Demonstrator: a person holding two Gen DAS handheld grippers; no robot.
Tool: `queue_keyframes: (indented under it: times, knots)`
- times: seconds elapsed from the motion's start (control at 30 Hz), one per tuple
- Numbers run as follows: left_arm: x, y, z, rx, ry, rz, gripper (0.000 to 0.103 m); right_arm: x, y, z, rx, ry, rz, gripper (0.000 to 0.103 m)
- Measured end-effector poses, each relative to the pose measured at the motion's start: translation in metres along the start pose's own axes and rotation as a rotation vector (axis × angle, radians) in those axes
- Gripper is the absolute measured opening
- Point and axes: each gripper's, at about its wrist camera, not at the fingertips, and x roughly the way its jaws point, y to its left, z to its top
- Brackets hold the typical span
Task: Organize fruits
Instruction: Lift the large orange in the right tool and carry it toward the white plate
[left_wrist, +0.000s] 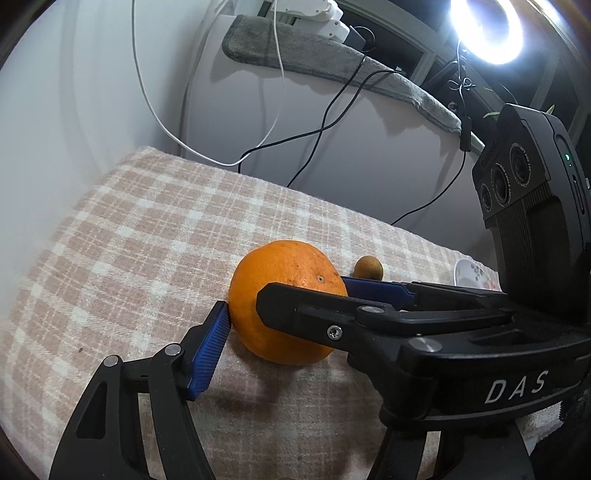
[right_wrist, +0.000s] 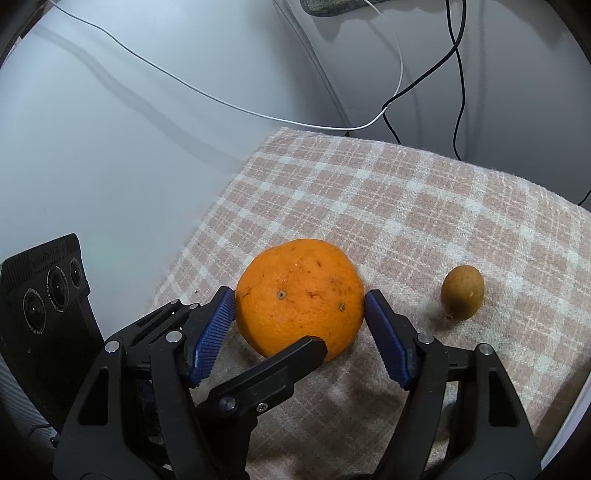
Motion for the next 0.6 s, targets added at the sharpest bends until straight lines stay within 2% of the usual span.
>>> queue_keyframes:
  times: [0.33,0.6]
  knots:
    - [-0.016,-0.02,0.004,0.036,-0.039,0.0,0.066,-0.026,0.004,-0.002,-0.004,-0.045,0.011,0.075]
    - [-0.018,-0.051,0.006,0.079,-0.053,-0.024,0.066,-0.058,-0.01,-0.006,0.004,-0.089,-0.001,0.075]
